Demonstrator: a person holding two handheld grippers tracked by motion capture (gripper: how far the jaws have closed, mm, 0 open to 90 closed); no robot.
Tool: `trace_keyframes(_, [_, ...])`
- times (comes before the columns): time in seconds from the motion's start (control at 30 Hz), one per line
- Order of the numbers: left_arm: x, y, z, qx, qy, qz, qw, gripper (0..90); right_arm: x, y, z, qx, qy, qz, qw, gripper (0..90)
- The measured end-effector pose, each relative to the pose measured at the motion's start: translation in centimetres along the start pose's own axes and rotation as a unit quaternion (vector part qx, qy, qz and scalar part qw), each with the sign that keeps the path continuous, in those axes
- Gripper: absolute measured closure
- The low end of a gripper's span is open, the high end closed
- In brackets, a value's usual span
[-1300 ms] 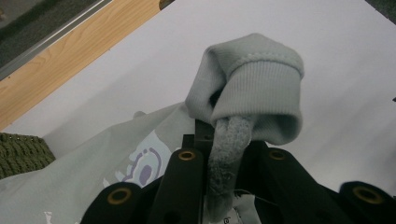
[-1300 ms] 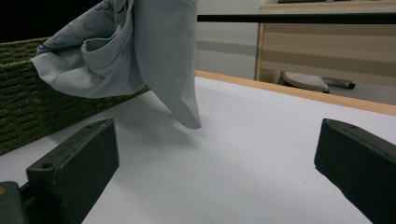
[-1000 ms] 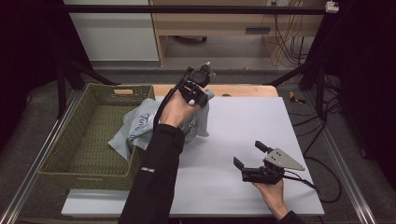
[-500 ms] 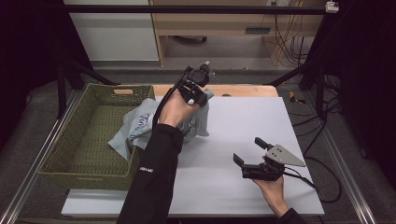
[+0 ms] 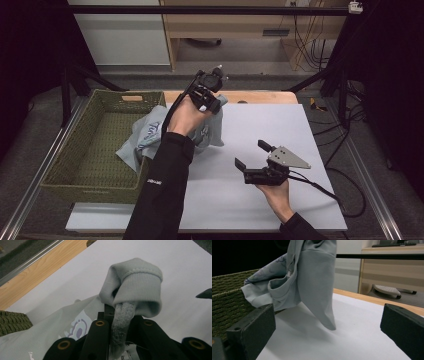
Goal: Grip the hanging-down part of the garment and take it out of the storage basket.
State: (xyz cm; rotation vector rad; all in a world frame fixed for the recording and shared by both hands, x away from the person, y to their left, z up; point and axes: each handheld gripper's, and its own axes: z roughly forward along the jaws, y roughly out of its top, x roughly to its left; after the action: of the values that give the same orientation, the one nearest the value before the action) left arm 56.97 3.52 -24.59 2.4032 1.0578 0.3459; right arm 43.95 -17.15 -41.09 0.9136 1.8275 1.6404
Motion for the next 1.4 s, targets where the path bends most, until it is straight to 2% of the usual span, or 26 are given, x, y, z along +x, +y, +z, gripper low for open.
trace_keyframes(0.17, [0.2, -0.1, -0.1, 0.0, 0.0, 0.0, 1.0, 82.1, 0.8, 0.3, 1.4, 0.007, 0.002, -0.011, 0.9999, 0.4])
trace_keyframes(0.27, [0.2, -0.1, -0.1, 0.0, 0.001, -0.001, 1.0, 82.2, 1.2, 0.4, 2.2, 0.0, 0.008, -0.003, 1.0, 0.4])
trace_keyframes(0.63, [0.3, -0.1, -0.2, 0.001, 0.002, -0.001, 1.0, 82.2, 1.8, 0.6, 4.4, 0.01, 0.0, -0.013, 0.9999, 0.4])
trace_keyframes(1.0, [0.5, -0.1, -0.5, -0.002, 0.002, -0.002, 1.0, 82.1, 3.4, 0.0, 7.5, 0.025, 0.029, -0.027, 0.9989, 0.6])
trace_keyframes(1.07, [0.5, -0.1, -0.5, -0.001, 0.003, -0.002, 1.0, 82.2, 3.7, -0.1, 8.1, 0.032, 0.027, -0.018, 0.999, 0.9])
trace_keyframes(1.1, [0.6, -0.2, -0.5, 0.0, 0.003, -0.002, 1.0, 82.1, 3.7, -0.2, 8.4, 0.029, 0.029, -0.027, 0.9988, 1.1])
trace_keyframes(1.13, [0.6, -0.2, -0.5, 0.001, 0.004, -0.001, 1.0, 82.1, 3.9, -0.2, 8.7, 0.032, 0.028, -0.017, 0.9989, 1.3])
trace_keyframes(1.2, [0.7, -0.2, -0.5, 0.002, 0.003, -0.001, 1.0, 82.1, 3.9, -0.3, 9.1, 0.029, 0.036, -0.02, 0.9988, 1.3])
trace_keyframes(1.23, [0.7, -0.2, -0.5, 0.002, 0.003, -0.001, 1.0, 82.1, 4.0, -0.2, 9.3, 0.035, 0.032, -0.012, 0.9988, 1.5])
trace_keyframes(1.27, [0.7, -0.2, -0.6, -0.001, 0.002, -0.001, 1.0, 82.1, 4.0, -0.3, 9.6, 0.035, 0.029, -0.021, 0.9987, 1.6])
trace_keyframes(1.4, [0.8, -0.3, -0.6, 0.0, 0.004, -0.003, 1.0, 82.1, 4.1, -0.3, 10.7, 0.036, 0.03, -0.026, 0.9985, 2.0])
